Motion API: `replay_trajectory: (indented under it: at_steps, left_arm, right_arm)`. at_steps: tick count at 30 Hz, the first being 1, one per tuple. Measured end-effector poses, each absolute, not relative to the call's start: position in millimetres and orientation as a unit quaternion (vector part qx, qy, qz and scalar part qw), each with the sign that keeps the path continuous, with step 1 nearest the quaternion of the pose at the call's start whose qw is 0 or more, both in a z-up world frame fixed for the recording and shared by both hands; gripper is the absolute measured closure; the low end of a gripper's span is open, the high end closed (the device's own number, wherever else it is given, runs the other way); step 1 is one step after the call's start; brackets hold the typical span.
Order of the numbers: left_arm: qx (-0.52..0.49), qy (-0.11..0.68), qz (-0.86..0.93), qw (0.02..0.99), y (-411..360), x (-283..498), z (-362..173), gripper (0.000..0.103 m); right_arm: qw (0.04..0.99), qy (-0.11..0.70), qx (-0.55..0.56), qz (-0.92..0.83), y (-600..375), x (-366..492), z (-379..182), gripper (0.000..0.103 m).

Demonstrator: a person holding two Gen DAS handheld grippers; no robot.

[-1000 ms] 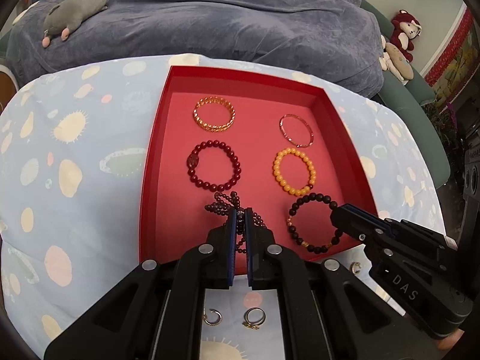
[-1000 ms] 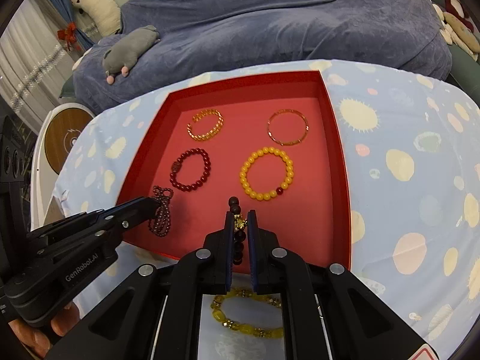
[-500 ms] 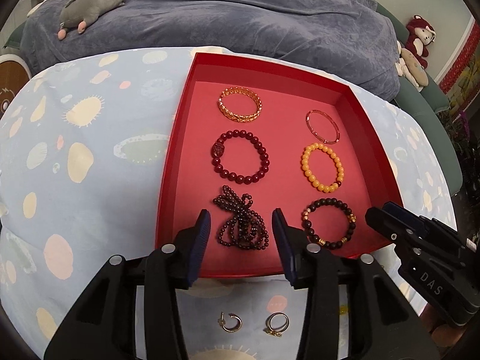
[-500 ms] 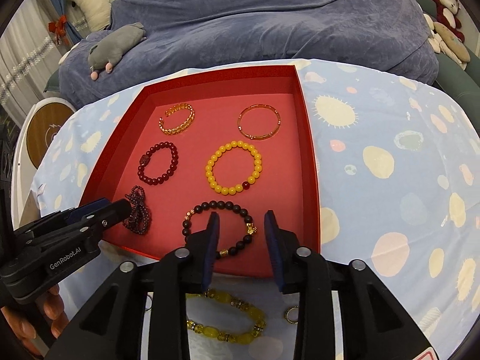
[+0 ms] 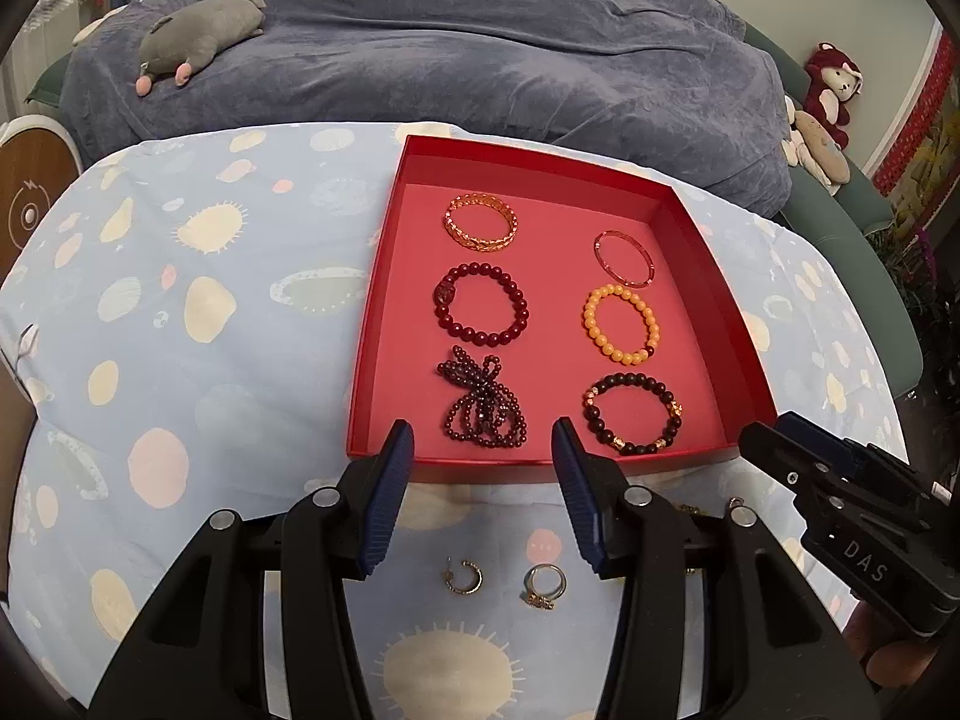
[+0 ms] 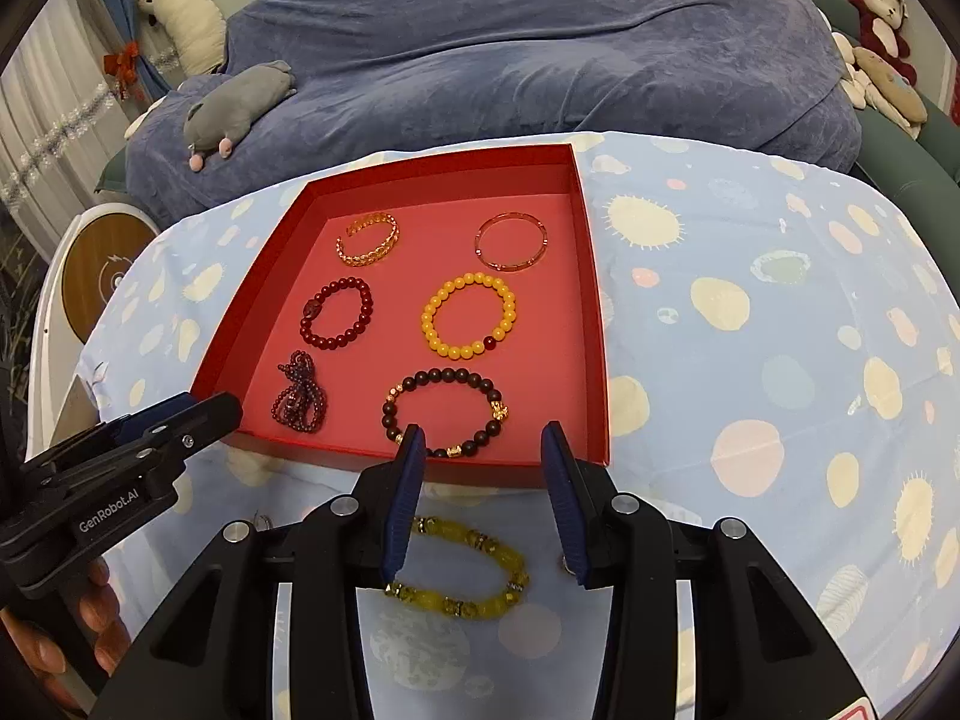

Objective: Organize jewelry
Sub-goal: 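Withdraw both tools toward the yellow-green bead bracelet beside the box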

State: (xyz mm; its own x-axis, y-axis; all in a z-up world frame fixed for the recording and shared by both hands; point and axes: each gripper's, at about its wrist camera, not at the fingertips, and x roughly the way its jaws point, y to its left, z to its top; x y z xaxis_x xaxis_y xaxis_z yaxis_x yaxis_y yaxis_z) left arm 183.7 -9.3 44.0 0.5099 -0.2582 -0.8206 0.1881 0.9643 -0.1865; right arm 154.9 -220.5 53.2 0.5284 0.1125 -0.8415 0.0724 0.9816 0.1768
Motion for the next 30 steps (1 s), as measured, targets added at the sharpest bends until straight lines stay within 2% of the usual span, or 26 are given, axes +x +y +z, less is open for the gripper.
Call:
replay_trajectory:
  at_steps: [18, 30]
  left_arm:
    - [-0.030, 0.484, -0.121, 0.866, -1.9, 133.3, 40.8, 0.058]
    - [-0.025, 0.500, -0.116, 0.858, -0.3, 115.6, 22.7, 0.058]
  right_arm:
    - [0.859, 0.504, 0.095, 0.008, -219.0, 99.9, 41.6, 0.063]
    - [0.850, 0.518, 0.090, 0.011, -212.3, 100.6, 24.1, 0.063]
